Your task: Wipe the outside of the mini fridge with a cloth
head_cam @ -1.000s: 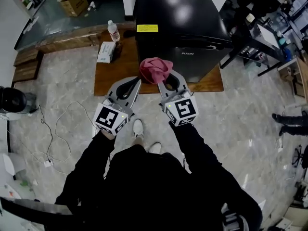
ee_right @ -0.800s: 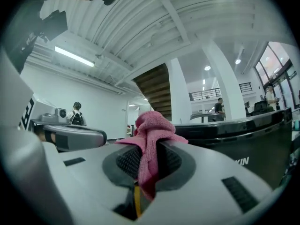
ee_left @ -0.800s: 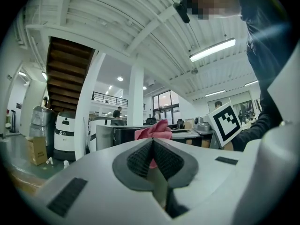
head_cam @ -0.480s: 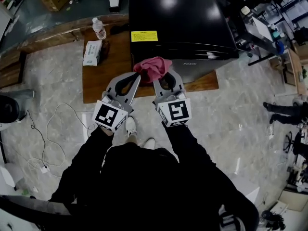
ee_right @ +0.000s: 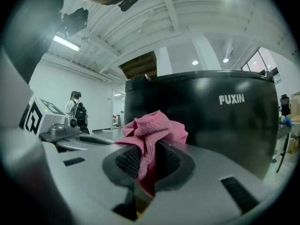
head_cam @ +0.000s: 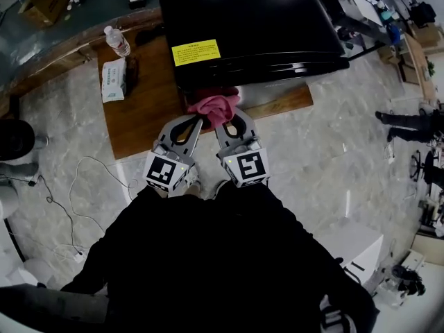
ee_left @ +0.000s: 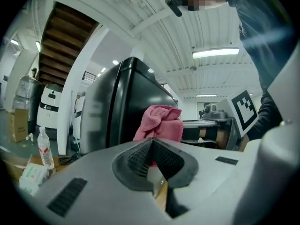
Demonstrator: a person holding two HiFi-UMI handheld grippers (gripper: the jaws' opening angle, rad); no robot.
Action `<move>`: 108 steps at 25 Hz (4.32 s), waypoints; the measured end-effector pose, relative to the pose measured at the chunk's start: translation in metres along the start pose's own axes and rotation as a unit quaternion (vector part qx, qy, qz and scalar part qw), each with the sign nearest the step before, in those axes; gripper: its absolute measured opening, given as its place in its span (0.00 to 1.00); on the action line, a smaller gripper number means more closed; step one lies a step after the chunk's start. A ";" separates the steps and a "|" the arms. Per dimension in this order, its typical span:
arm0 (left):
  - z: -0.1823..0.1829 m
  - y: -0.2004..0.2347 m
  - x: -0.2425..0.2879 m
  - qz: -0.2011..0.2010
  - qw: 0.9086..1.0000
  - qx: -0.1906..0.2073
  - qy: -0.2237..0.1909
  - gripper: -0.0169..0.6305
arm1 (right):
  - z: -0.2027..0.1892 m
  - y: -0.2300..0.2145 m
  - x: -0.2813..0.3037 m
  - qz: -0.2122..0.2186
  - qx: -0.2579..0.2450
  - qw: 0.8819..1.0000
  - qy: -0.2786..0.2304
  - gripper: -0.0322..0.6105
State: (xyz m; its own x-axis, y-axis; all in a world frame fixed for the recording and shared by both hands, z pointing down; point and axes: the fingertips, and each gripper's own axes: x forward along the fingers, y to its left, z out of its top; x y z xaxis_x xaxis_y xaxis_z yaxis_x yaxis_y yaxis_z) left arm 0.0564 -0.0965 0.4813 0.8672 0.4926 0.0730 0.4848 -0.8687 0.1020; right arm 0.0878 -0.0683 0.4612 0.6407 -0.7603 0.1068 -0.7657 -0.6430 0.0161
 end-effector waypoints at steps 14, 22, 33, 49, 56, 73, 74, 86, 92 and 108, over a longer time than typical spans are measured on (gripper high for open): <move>-0.167 0.020 0.025 -0.005 0.987 -0.058 0.150 0.03 | -0.171 -0.008 0.018 -0.010 0.082 0.987 0.135 0.13; -0.231 0.030 0.036 0.009 0.976 -0.058 0.212 0.03 | -0.241 -0.009 0.028 -0.011 0.109 0.975 0.194 0.13; -0.247 0.021 0.017 0.007 0.967 -0.066 0.247 0.03 | -0.294 -0.004 0.031 0.021 0.138 0.955 0.263 0.14; -0.029 -0.100 0.060 -0.119 0.991 0.000 0.068 0.03 | -0.041 -0.090 -0.112 -0.029 0.073 0.996 0.044 0.14; 0.084 -0.159 0.135 -0.146 0.989 0.008 -0.037 0.03 | 0.054 -0.195 -0.150 -0.096 0.051 0.992 -0.057 0.14; 0.122 -0.213 0.234 -0.062 0.996 0.039 -0.049 0.03 | 0.093 -0.295 -0.157 -0.058 0.023 0.991 -0.121 0.14; 0.118 -0.210 0.239 -0.056 0.997 0.037 -0.046 0.03 | 0.088 -0.298 -0.154 -0.056 0.023 0.991 -0.121 0.14; 0.038 -0.191 0.279 -0.011 1.000 0.000 0.019 0.03 | -0.005 -0.317 -0.127 -0.026 0.048 0.997 -0.058 0.14; -0.032 -0.180 0.293 0.001 0.998 -0.020 0.066 0.03 | -0.079 -0.320 -0.115 -0.021 0.076 0.997 -0.006 0.14; -0.233 -0.157 0.313 0.045 0.967 -0.134 0.213 0.03 | -0.263 -0.326 -0.092 -0.044 0.080 0.988 0.126 0.14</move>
State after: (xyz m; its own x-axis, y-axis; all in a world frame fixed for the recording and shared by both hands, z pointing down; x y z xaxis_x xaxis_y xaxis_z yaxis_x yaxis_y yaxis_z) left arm 0.2258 0.2063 0.7190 0.7509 0.4423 0.4905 0.3127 -0.8922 0.3258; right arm 0.2638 0.2351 0.7077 0.6551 -0.6663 0.3563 -0.6755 -0.7277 -0.1187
